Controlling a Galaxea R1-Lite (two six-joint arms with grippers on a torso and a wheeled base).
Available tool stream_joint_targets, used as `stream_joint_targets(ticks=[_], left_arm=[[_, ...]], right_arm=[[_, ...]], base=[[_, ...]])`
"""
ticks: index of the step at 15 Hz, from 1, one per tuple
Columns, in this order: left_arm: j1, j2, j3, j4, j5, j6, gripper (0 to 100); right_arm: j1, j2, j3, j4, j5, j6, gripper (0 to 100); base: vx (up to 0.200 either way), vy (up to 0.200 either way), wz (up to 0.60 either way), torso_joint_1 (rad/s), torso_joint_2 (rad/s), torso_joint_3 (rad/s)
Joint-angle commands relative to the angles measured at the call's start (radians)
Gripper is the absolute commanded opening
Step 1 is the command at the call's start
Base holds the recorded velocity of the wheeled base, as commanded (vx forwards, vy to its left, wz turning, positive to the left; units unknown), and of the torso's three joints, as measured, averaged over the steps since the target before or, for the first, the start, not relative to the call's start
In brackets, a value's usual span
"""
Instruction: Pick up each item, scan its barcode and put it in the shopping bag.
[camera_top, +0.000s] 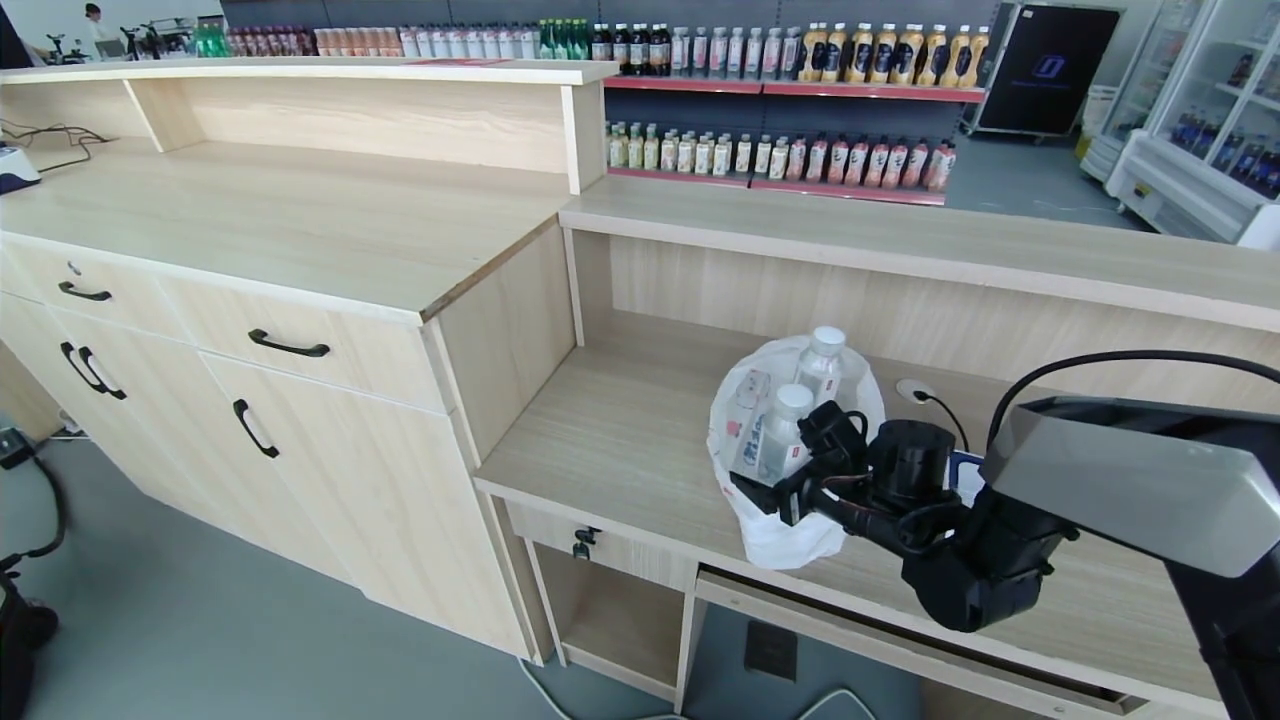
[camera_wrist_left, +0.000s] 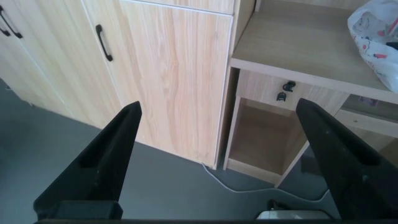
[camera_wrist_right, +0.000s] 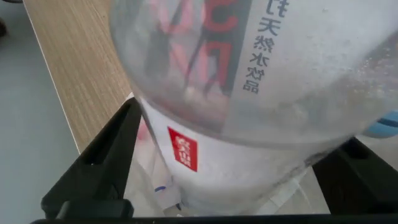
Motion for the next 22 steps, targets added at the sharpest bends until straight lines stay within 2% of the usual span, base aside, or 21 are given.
stream_joint_targets(ticks=[1,4,7,11,12,15,16,17,18,19,21,22], left_arm=[[0.000,0.000,0.000,0.000,0.000,0.000,100],[0.000,0.000,0.000,0.000,0.000,0.000,100],[0.000,0.000,0.000,0.000,0.000,0.000,100],[0.000,0.000,0.000,0.000,0.000,0.000,100],[0.000,0.000,0.000,0.000,0.000,0.000,100],[0.000,0.000,0.000,0.000,0.000,0.002,100],[0.000,0.000,0.000,0.000,0.000,0.000,100],[0.000,0.000,0.000,0.000,0.000,0.000,100],[0.000,0.000,0.000,0.000,0.000,0.000,100],[0.000,0.000,0.000,0.000,0.000,0.000,100],[0.000,0.000,0.000,0.000,0.000,0.000,100],[0.000,0.000,0.000,0.000,0.000,0.000,100]], right_arm=[[0.001,-0.073,0.021,-0.002,0.000,0.009,100],[-0.016,-0.207,0.035,0.021,0.000,0.008,100],[-0.044,-0.371,0.121,0.124,-0.001,-0.012,100],[-0.160,-0.701,0.276,0.291,-0.006,-0.110,100],[-0.242,-0.805,0.310,0.370,-0.024,-0.133,100],[-0.530,-0.958,0.284,0.601,-0.101,-0.205,100],[-0.660,-0.969,0.264,0.672,-0.170,-0.205,100],[-0.711,-0.965,0.250,0.701,-0.207,-0.207,100],[-0.832,-0.905,0.186,0.781,-0.293,-0.204,100],[-0.903,-0.843,0.130,0.813,-0.328,-0.202,100],[-1.001,-0.689,0.041,0.811,-0.293,-0.184,100],[-1.042,-0.612,0.011,0.814,-0.215,-0.184,100]], base=[[0.000,0.000,0.00,0.000,0.00,0.000],[0.000,0.000,0.00,0.000,0.00,0.000],[0.000,0.000,0.00,0.000,0.00,0.000],[0.000,0.000,0.00,0.000,0.00,0.000],[0.000,0.000,-0.60,0.002,0.00,0.002],[0.000,0.000,-0.60,-0.079,0.15,0.074],[0.000,0.000,-0.60,-0.022,0.10,0.022],[0.000,0.000,-0.60,-0.022,0.05,0.012],[0.000,0.000,-0.60,-0.022,0.04,0.022],[0.000,0.000,-0.60,-0.017,0.01,0.007],[0.000,0.000,-0.30,0.001,0.01,-0.001],[0.000,0.000,0.00,0.000,0.00,0.000]])
